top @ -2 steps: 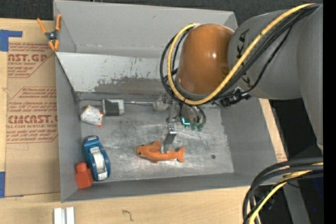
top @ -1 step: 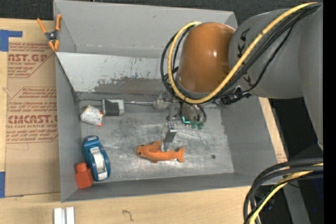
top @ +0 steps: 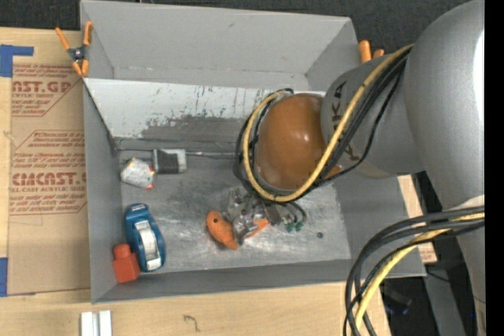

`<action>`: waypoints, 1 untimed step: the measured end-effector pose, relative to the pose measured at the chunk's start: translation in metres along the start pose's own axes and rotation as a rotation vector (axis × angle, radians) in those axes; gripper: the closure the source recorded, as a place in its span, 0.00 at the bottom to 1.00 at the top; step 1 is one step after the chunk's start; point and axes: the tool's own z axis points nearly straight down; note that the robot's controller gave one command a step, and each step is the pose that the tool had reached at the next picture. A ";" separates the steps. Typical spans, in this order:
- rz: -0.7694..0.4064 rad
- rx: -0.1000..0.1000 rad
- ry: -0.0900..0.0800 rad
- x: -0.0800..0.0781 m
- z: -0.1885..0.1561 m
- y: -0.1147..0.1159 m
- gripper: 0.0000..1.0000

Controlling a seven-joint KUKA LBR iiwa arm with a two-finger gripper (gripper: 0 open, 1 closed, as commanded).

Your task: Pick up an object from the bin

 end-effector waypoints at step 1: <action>0.000 0.000 0.000 0.000 0.000 0.000 1.00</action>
Offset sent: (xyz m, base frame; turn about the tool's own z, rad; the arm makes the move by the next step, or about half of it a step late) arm -0.0284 0.0227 0.1394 -0.1233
